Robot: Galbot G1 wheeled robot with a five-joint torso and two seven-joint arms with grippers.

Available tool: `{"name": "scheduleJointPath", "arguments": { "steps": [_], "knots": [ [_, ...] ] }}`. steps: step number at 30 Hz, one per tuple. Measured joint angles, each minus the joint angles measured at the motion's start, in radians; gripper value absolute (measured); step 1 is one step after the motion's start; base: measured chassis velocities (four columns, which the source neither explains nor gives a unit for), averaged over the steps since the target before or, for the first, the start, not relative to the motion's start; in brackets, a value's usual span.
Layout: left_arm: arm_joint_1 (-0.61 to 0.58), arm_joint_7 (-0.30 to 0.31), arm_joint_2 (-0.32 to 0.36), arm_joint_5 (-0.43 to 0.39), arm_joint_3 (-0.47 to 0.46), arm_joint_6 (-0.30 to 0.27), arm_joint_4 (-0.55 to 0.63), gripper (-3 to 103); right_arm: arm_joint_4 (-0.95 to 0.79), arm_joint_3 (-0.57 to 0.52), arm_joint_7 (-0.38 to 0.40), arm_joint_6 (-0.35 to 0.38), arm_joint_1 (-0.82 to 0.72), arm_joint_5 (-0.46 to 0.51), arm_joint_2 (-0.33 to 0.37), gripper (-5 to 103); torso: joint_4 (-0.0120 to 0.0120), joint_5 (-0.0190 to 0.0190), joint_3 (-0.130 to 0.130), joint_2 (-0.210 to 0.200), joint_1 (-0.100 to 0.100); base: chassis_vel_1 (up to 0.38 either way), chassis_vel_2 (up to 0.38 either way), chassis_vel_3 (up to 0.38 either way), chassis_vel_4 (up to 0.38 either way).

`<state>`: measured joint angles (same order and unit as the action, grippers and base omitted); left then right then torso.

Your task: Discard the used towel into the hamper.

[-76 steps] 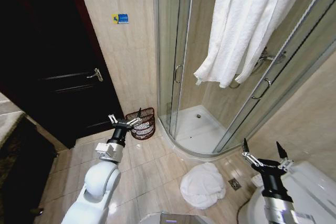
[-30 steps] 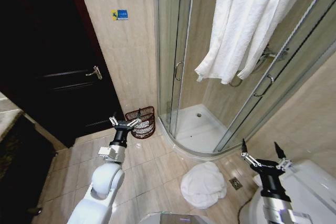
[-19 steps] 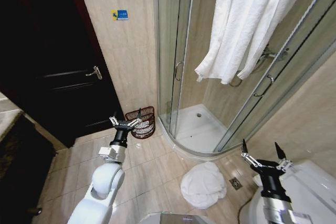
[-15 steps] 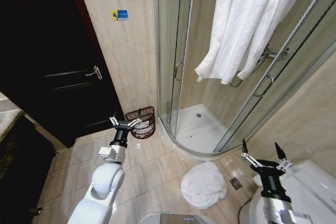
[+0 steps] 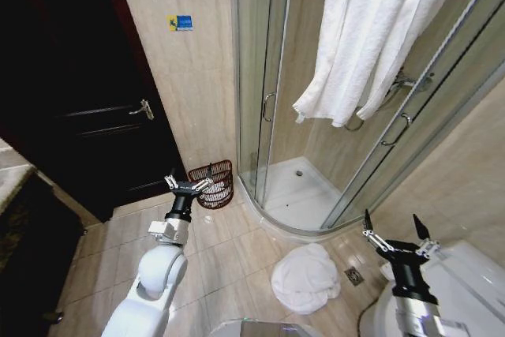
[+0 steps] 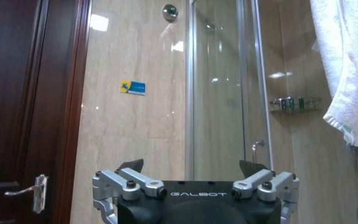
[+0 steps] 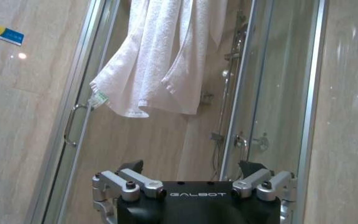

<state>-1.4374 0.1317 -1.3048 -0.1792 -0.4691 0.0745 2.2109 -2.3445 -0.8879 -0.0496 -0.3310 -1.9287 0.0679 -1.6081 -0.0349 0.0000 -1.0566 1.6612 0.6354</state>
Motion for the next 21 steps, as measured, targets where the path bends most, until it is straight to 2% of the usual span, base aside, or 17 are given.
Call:
{"name": "scheduleJointPath", "arguments": {
  "steps": [21],
  "knots": [
    [0.000, 0.000, 0.000, 0.000, 0.000, 0.000, 0.000, 100, 0.000, 0.000, 0.000, 0.000, 0.000, 0.000, 0.000, 100, 0.0000, 0.0000, 0.002, -0.003, -0.001, 0.000, 0.000, 0.000, 0.000]
  ]
}}
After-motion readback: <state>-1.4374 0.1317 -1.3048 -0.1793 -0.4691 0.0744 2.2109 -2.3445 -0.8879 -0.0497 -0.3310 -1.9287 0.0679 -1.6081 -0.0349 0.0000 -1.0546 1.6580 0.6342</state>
